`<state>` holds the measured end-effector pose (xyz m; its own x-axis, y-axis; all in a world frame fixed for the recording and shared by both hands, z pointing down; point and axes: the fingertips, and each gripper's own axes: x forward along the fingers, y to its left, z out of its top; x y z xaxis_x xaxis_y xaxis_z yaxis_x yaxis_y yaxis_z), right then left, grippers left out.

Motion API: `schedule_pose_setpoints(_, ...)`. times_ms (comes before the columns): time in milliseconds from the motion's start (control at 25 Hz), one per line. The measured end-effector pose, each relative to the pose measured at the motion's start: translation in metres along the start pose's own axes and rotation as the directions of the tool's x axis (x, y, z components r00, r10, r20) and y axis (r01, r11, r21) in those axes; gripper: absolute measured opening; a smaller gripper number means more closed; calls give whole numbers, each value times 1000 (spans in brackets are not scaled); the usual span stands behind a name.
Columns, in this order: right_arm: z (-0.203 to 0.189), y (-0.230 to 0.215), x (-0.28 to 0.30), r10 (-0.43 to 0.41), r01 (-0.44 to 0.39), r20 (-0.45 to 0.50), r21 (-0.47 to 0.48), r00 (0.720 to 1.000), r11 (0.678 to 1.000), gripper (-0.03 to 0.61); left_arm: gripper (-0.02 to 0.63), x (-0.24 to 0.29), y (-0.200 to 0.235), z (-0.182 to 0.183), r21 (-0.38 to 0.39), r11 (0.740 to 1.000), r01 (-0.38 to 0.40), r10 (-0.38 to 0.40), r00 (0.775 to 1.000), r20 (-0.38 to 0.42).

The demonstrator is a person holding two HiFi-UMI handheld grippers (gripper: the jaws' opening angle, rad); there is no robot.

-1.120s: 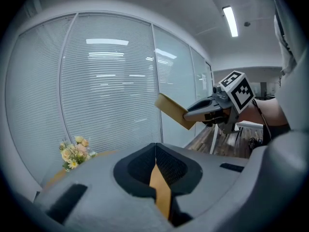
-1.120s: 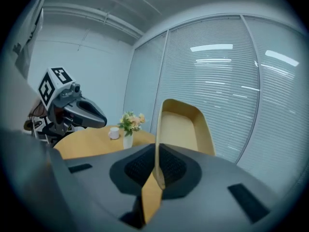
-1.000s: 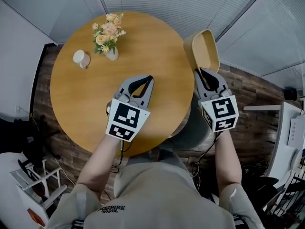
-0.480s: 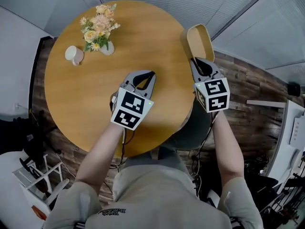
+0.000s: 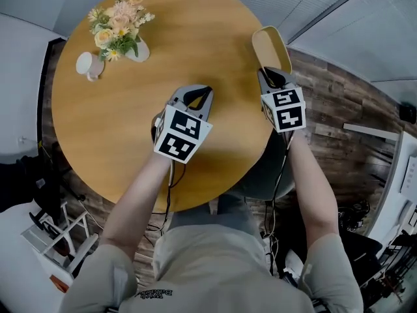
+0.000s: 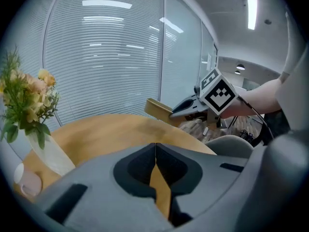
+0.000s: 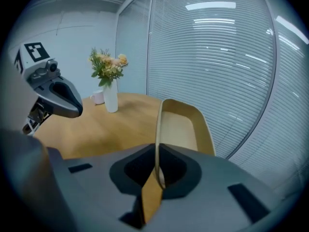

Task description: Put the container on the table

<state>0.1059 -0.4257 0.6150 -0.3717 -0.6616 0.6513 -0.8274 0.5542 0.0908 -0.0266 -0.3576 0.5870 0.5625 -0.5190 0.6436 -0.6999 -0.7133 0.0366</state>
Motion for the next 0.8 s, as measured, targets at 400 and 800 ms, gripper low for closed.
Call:
schedule_pose_setpoints(400, -46, 13, 34, 20, -27, -114, -55, 993, 998, 38, 21, 41, -1, -39, -40, 999, 30, -32, 997, -66)
schedule_pose_setpoints(800, -61, 15, 45, -39, 2, -165, -217, 986, 976, 38, 21, 58, -11, -65, -59, 997, 40, -46, 993, -107)
